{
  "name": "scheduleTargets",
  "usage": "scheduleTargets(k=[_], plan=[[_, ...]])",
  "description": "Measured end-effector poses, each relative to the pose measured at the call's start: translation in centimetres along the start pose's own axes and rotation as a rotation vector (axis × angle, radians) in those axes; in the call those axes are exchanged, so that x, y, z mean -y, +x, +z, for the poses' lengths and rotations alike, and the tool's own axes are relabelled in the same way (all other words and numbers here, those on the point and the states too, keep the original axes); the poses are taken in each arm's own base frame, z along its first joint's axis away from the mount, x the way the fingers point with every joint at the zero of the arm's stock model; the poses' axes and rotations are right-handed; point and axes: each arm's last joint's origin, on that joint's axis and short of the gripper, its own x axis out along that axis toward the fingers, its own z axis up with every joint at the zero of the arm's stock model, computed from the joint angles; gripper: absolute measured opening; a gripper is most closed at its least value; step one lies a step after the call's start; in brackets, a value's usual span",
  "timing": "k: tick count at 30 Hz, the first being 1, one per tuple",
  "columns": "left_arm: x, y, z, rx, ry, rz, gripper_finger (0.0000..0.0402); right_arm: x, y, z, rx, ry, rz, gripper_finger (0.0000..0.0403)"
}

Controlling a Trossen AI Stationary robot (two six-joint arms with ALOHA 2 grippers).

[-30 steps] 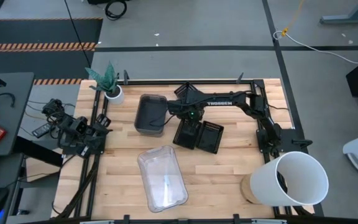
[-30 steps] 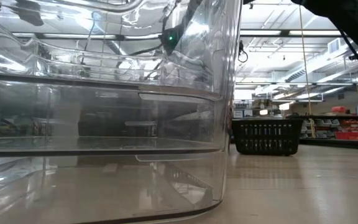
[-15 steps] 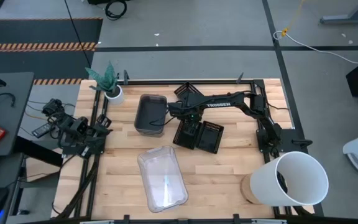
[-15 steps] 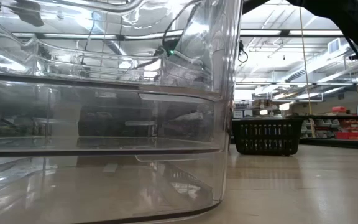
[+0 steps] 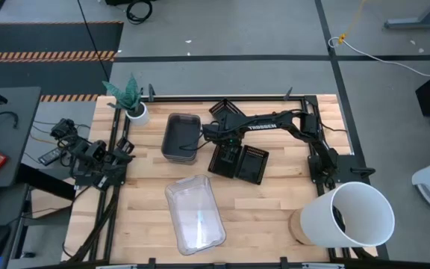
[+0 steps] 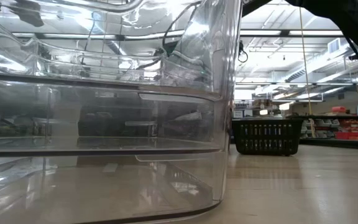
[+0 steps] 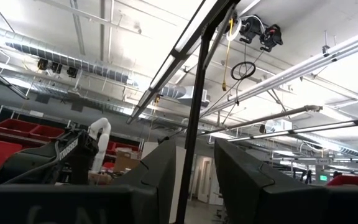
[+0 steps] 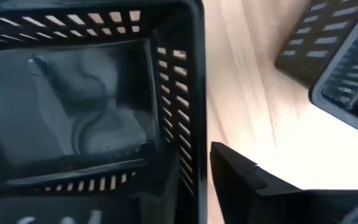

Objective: Stack baskets by color
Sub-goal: Stack the middle black bin on top of the top black bin

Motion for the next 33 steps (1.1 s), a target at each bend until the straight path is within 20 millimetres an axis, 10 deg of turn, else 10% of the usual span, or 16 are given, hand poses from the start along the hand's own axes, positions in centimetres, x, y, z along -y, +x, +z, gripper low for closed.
scheduleTargets(k=[10,33], plan=[[0.0,0.0,0.0,0.001,0.0,0.0,0.0117,-0.1,-0.4,0.1,-0.009,-0.031,0.052,0.0016],[0.0,0.0,0.0,0.0,0.0,0.001,0.0117,7.2,-10.9,1.9,0.118,-0.204,-0.075,0.0014]])
